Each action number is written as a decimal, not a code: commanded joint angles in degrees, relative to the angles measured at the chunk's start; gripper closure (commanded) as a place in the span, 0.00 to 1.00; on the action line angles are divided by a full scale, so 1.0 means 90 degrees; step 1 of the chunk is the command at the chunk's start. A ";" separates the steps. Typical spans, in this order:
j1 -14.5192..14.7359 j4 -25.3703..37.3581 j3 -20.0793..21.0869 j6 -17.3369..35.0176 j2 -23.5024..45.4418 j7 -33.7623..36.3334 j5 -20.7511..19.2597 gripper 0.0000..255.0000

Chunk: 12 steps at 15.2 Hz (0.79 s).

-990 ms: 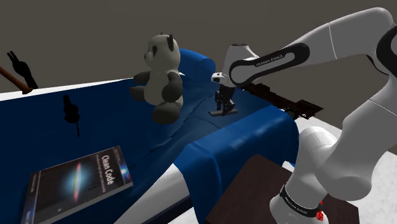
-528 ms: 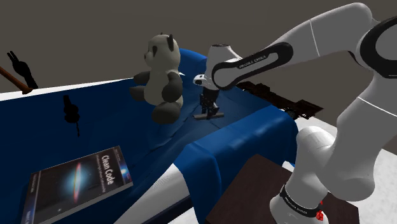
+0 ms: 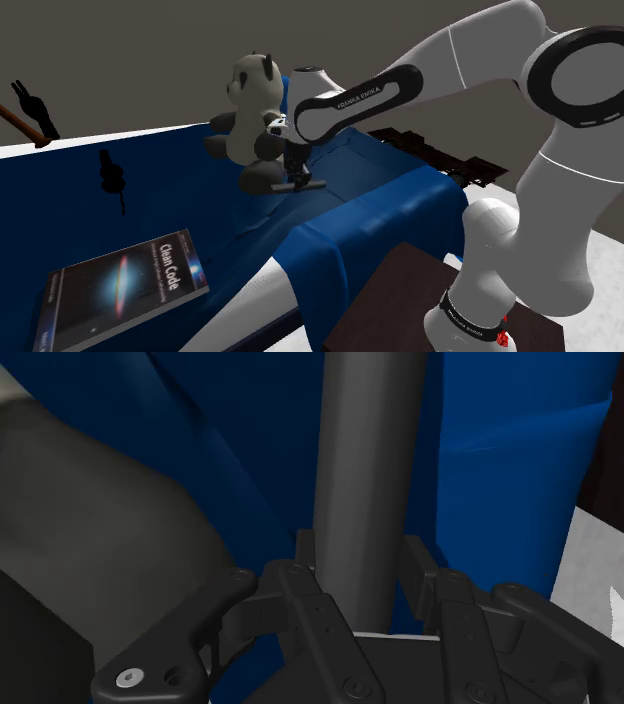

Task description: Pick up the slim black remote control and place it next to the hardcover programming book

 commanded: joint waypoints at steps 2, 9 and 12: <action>0.0176 0.0490 0.0161 -0.0095 0.0469 0.0177 0.0291 1.00; 0.0406 0.1958 0.0526 -0.0491 0.1708 0.0524 0.0918 1.00; 0.0439 0.2725 0.0677 -0.0742 0.2280 0.0680 0.1142 1.00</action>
